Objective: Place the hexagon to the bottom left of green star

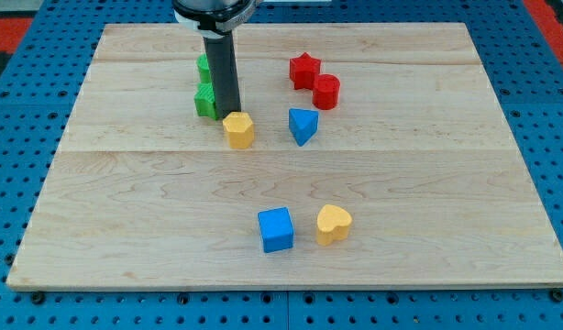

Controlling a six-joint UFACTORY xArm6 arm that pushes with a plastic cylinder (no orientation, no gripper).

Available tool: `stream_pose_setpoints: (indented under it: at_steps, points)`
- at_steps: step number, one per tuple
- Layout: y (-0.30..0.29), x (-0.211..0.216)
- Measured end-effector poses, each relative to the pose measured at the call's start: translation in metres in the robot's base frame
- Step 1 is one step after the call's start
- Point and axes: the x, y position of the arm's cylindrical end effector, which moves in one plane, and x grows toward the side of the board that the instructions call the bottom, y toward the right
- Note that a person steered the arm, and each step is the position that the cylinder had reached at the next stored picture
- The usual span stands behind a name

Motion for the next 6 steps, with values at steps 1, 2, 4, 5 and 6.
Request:
stream_pose_setpoints:
  at_steps: [1,2,4,5,6]
  points:
    - [0.045,0.009]
    - [0.081,0.029]
    - [0.0,0.048]
    - [-0.018,0.047]
    - [0.007,0.04]
